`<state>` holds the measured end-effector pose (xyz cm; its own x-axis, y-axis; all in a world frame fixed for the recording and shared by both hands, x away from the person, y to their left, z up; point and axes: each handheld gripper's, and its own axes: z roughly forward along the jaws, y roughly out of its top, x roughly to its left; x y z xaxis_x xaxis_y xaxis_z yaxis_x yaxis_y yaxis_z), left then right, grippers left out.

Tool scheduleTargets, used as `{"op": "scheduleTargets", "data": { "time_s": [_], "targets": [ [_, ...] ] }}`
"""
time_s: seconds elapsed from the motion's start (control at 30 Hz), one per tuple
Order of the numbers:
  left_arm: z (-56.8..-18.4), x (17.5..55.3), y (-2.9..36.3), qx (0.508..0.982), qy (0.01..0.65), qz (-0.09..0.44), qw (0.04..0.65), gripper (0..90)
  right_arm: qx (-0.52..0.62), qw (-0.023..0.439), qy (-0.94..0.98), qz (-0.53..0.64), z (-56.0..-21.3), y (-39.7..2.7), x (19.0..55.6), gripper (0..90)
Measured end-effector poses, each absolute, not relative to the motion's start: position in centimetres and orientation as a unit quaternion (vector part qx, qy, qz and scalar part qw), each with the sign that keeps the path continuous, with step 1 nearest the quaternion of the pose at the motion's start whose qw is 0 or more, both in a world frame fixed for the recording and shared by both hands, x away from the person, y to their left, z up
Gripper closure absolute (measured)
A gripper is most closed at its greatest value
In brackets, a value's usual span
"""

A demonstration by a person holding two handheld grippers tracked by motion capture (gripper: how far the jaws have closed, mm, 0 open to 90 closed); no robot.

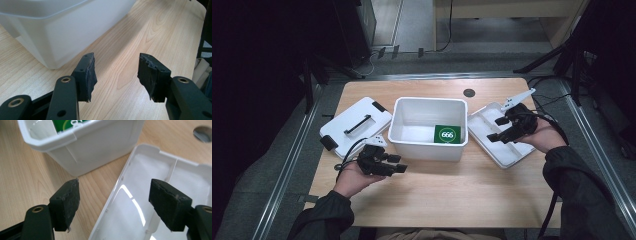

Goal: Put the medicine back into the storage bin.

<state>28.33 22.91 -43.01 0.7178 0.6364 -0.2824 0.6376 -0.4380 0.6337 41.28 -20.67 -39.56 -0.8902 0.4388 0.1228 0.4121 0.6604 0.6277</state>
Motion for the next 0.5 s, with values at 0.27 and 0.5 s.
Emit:
{"op": "scheduleTargets", "data": {
  "time_s": [0.27, 0.5],
  "targets": [
    [-43.0, 28.3, 23.1, 0.848, 0.375, 0.0, 0.374, 47.4, 0.291, 0.031, 0.887, 0.356, -42.4, -22.4, 41.1, 37.8],
    [-42.9, 28.3, 22.9, 0.849, 0.374, 0.001, 0.374, 47.5, 0.329, 0.059, 0.872, 0.358, -44.0, -23.2, 41.1, 40.8]
  ]
}}
